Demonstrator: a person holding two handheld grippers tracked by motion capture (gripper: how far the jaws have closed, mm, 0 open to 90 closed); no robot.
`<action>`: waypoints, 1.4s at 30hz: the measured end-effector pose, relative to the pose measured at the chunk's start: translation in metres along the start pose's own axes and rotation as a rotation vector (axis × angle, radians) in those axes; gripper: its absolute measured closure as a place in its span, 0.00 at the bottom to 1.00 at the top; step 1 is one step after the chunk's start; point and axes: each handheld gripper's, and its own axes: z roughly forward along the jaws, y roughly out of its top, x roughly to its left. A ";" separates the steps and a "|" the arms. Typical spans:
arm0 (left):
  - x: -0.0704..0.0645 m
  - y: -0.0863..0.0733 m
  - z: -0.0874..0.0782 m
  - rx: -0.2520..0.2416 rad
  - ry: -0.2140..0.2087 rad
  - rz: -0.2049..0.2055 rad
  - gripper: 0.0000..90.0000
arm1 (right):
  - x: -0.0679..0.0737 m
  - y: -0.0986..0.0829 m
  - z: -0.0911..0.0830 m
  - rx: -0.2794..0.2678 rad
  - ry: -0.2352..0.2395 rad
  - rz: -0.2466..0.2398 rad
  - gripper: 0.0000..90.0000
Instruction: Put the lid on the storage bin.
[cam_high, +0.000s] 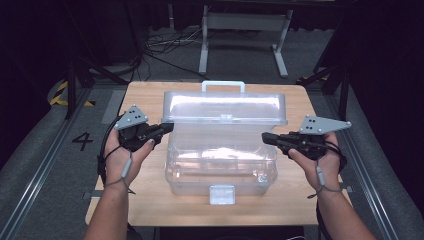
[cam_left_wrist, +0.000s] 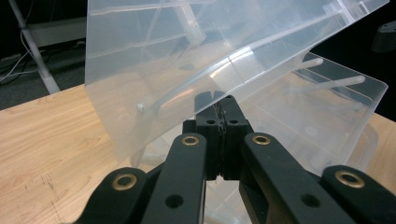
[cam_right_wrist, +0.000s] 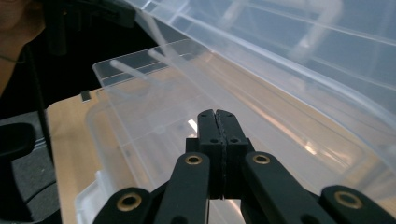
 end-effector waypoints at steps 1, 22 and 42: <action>0.000 0.000 0.000 -0.002 -0.002 0.000 0.99 | -0.003 -0.002 -0.001 -0.004 0.000 0.005 1.00; -0.005 -0.005 -0.001 0.025 -0.011 0.010 0.99 | -0.025 -0.034 -0.009 -0.035 -0.061 0.071 1.00; -0.012 -0.013 -0.006 0.122 -0.038 0.019 0.98 | -0.026 -0.033 -0.018 0.007 -0.013 0.091 1.00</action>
